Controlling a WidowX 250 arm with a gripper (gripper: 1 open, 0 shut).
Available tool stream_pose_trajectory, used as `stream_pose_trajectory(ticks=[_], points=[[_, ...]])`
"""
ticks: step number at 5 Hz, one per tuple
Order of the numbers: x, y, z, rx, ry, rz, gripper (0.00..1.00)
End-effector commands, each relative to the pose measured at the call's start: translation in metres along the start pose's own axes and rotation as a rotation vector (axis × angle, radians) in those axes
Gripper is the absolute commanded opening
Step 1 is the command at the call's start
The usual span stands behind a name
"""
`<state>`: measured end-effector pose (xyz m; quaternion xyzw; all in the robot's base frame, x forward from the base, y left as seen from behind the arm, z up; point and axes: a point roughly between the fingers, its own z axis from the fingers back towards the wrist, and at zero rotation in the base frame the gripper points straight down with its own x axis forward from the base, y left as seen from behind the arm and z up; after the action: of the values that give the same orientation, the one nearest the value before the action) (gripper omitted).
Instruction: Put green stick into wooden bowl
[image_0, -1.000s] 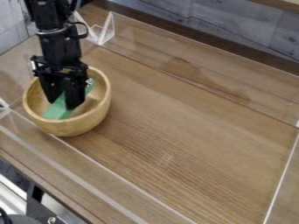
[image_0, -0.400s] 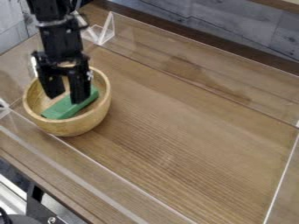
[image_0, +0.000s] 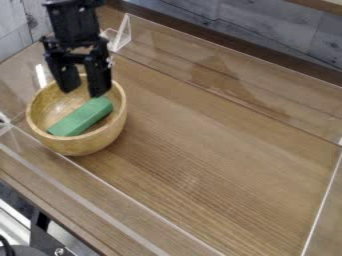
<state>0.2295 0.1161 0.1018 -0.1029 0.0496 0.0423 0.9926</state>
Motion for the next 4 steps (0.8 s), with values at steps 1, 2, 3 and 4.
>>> stream_pose_trajectory(ticks=[1,2,3,4], points=[[0.009,-0.010,0.028,0.025,-0.091,-0.020,1.00],[0.011,-0.018,0.035,0.025,-0.117,-0.028,1.00],[0.011,-0.015,0.028,0.033,-0.117,-0.025,1.00],[0.012,-0.010,0.018,0.047,-0.109,-0.019,1.00]])
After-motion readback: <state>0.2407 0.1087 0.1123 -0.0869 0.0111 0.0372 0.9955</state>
